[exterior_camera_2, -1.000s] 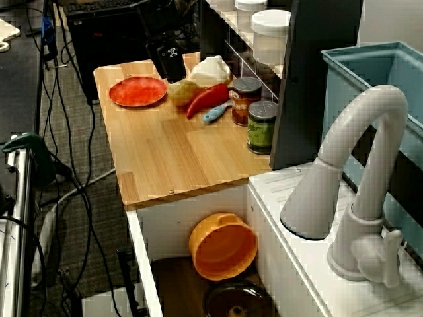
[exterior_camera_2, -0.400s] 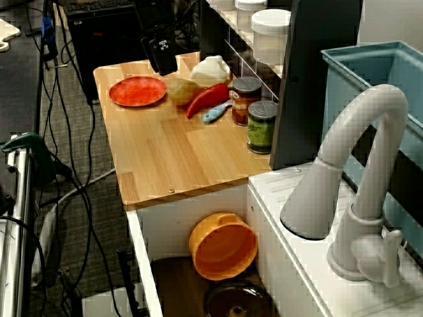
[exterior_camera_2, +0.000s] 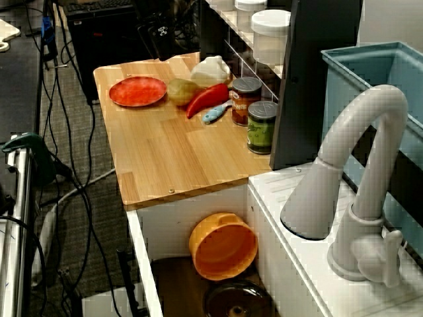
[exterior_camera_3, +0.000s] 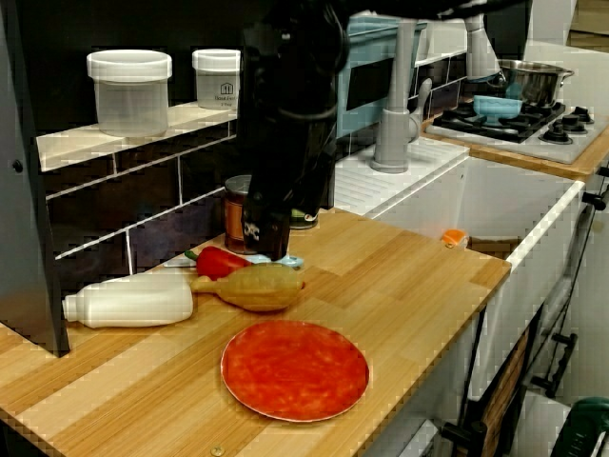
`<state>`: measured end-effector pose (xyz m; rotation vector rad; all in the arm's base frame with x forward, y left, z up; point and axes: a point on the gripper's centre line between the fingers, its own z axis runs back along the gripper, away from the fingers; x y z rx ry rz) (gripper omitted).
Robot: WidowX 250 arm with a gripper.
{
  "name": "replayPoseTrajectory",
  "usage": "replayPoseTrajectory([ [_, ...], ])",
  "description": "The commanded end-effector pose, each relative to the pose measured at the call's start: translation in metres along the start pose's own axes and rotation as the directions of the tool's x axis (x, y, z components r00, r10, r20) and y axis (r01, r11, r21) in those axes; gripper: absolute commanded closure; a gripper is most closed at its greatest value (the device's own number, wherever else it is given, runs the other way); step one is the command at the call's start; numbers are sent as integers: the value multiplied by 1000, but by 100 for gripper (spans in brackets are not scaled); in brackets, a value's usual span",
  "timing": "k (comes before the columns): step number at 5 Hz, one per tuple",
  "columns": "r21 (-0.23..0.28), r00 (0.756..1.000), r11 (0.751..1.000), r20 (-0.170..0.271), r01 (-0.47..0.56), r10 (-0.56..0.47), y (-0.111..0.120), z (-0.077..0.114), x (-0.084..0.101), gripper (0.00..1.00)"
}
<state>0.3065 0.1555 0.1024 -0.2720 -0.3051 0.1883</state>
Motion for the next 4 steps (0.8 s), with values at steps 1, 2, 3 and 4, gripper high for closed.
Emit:
replayPoseTrajectory([
  [1, 162, 952, 958, 234, -238, 197, -18, -22, 2, 0],
  [2, 131, 950, 953, 195, -272, 245, -24, -33, 5, 0],
  [3, 127, 967, 967, 154, -223, 203, -31, -31, 5, 0],
  [4, 122, 983, 980, 118, -157, 143, -35, -23, 2, 0],
])
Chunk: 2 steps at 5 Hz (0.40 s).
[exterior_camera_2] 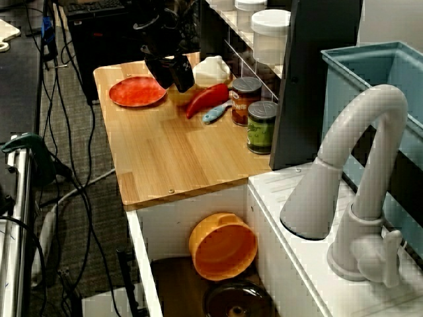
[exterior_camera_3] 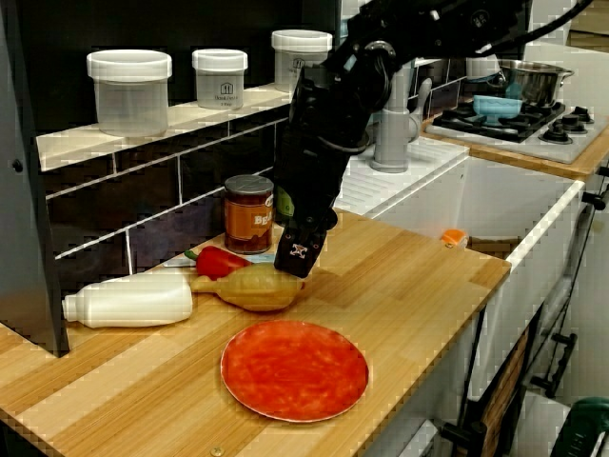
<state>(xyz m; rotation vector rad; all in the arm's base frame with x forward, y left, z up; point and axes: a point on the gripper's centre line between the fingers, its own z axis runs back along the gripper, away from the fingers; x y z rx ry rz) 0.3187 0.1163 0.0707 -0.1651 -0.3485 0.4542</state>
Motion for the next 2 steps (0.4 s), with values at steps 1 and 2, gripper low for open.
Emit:
replayPoseTrajectory([
  [1, -22, 991, 992, 30, 127, -127, -2, 29, 12, 0],
  [2, -30, 988, 989, 59, 142, -140, 7, 34, 18, 0],
])
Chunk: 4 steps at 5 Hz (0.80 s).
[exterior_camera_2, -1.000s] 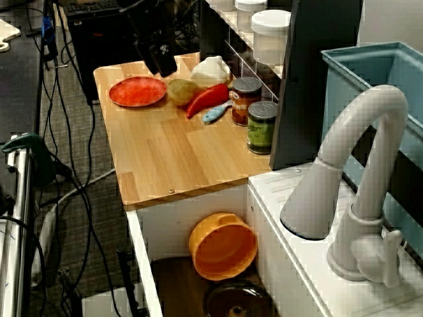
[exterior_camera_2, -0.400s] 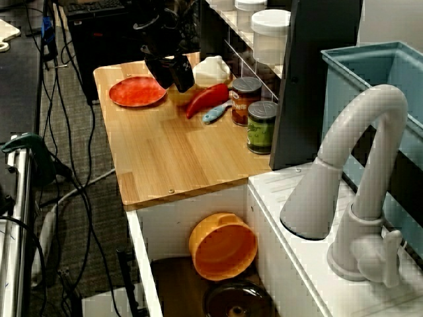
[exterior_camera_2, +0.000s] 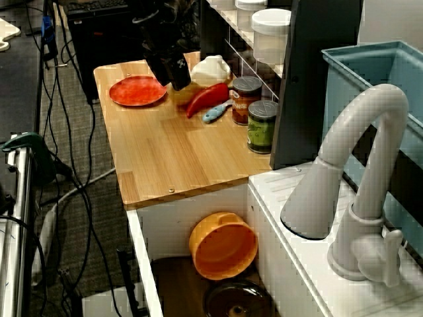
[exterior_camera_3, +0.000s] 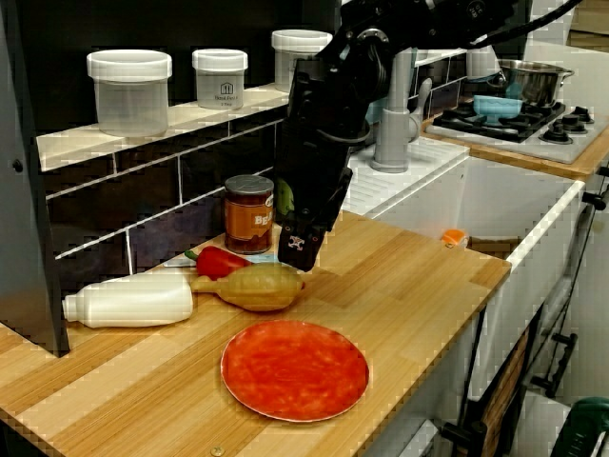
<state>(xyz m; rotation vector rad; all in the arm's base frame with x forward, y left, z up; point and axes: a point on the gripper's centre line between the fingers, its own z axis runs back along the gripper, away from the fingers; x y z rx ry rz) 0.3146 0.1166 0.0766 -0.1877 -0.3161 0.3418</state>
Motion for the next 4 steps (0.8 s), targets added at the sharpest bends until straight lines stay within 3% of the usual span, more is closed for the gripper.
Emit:
replayPoseTrajectory([
  [1, 34, 989, 998, 135, 51, -56, 16, 24, 23, 0],
  [4, 95, 972, 993, 216, 69, -89, 22, 10, 36, 0],
])
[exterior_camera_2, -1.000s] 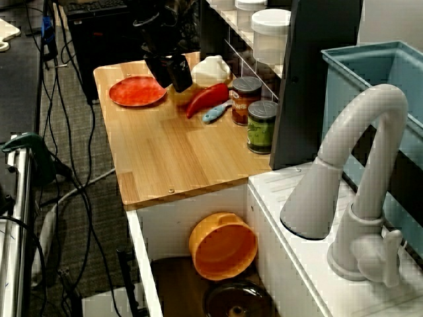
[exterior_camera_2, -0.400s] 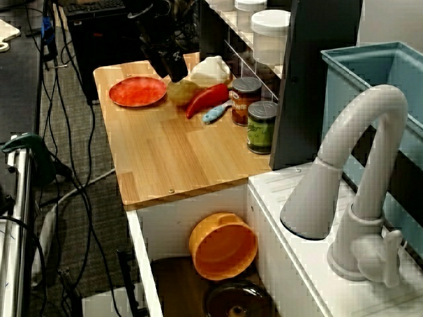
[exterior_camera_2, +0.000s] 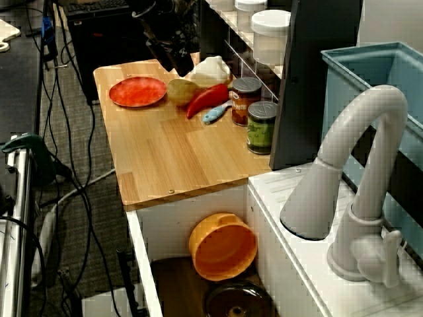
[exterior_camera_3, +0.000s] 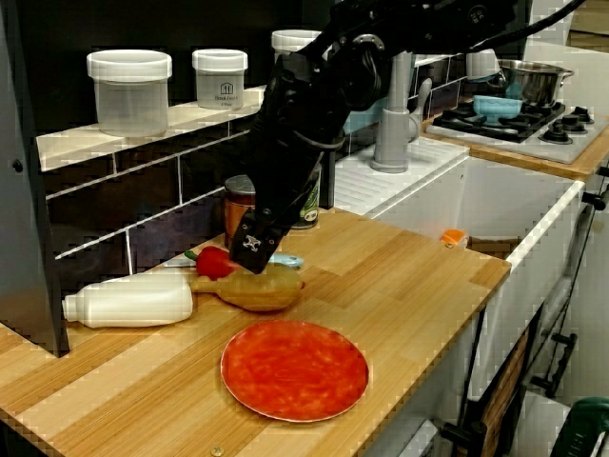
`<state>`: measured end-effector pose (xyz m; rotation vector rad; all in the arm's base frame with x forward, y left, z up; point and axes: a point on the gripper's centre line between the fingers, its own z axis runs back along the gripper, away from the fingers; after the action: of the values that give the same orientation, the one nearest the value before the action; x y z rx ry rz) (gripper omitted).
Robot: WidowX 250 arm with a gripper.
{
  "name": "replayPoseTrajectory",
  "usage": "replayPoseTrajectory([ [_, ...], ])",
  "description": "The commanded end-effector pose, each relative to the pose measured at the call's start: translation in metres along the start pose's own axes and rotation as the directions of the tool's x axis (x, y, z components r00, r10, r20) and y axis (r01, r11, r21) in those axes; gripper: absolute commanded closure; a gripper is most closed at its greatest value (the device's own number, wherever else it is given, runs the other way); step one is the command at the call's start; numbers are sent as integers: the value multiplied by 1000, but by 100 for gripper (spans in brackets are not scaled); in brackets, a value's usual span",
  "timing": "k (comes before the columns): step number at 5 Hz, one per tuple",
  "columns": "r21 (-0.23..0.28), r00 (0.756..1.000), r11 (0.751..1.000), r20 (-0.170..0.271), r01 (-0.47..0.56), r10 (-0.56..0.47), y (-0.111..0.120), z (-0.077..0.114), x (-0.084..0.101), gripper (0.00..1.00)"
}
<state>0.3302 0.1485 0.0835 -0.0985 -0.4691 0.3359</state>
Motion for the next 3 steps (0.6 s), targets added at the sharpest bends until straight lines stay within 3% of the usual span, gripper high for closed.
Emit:
replayPoseTrajectory([
  [1, 48, 995, 997, 70, 63, -67, 2, -3, 10, 0],
  [3, 56, 996, 995, 30, 78, -79, 2, -8, 6, 0],
])
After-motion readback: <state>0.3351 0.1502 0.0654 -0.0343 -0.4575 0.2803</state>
